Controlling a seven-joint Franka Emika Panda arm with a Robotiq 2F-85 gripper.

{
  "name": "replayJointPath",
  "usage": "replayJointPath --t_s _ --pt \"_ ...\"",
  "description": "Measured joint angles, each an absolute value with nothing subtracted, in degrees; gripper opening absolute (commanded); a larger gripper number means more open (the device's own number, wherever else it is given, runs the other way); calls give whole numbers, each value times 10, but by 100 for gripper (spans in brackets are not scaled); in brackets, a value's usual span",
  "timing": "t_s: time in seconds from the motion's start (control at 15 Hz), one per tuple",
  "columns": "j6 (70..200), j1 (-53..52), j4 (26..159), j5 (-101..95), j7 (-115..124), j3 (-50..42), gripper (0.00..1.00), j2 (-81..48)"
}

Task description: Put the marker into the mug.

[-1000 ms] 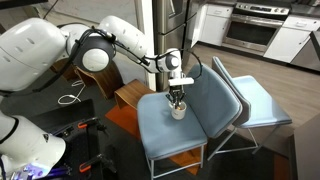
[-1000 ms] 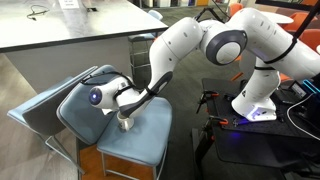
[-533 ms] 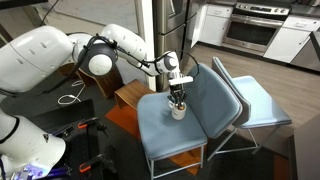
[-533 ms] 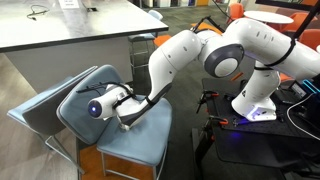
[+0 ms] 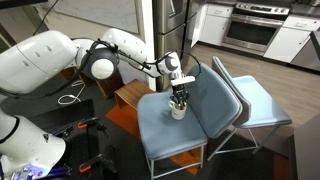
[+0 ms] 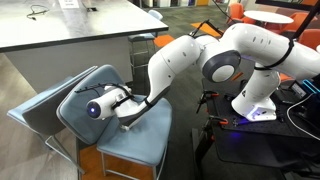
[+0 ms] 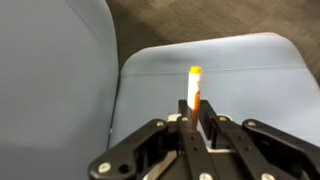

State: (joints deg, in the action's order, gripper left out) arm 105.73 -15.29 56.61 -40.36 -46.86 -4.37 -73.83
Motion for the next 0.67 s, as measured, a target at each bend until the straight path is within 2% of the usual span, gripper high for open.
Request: replayJointPath --t_s 0.4,0.67 --pt "1056 -147 548 -389 -470 -40 97 -739" --pt "1050 -109 547 -323 -517 -5 100 -707"
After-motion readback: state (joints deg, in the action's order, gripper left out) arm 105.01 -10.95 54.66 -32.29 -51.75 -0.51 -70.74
